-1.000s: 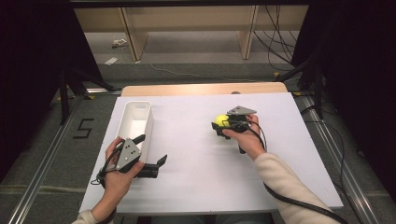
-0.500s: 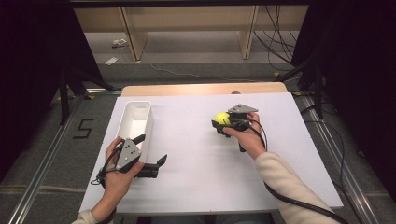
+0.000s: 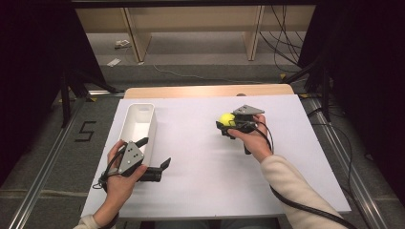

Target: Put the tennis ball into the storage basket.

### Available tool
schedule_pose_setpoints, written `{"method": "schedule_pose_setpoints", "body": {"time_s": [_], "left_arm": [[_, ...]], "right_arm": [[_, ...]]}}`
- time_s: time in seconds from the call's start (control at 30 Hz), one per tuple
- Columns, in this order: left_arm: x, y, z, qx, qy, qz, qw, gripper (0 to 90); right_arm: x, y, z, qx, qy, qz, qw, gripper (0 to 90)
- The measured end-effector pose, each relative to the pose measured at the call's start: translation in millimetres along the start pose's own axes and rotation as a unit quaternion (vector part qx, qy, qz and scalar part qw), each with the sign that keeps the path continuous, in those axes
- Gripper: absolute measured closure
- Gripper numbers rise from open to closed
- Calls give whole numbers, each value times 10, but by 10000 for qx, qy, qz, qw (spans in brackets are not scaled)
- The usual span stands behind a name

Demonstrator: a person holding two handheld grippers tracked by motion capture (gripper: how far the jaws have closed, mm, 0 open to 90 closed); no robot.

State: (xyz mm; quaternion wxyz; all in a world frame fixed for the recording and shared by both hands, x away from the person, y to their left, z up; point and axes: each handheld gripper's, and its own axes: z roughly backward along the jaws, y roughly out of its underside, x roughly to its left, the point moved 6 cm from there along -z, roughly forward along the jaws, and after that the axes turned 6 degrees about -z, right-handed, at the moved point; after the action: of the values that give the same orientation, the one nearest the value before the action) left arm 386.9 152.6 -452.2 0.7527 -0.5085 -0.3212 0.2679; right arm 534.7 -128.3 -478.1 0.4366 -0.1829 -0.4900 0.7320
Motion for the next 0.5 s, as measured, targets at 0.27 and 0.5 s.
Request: {"method": "schedule_pose_setpoints", "body": {"time_s": [0.27,0.5], "left_arm": [[-1,3,-2,8,7,2,10000,0],[-2,2,-1,1,6,14,10000,0]], "right_arm": [[5,-22,16,-14,13,0,10000,264],[15,-33,24,-19,9,-8,10000,264]]}}
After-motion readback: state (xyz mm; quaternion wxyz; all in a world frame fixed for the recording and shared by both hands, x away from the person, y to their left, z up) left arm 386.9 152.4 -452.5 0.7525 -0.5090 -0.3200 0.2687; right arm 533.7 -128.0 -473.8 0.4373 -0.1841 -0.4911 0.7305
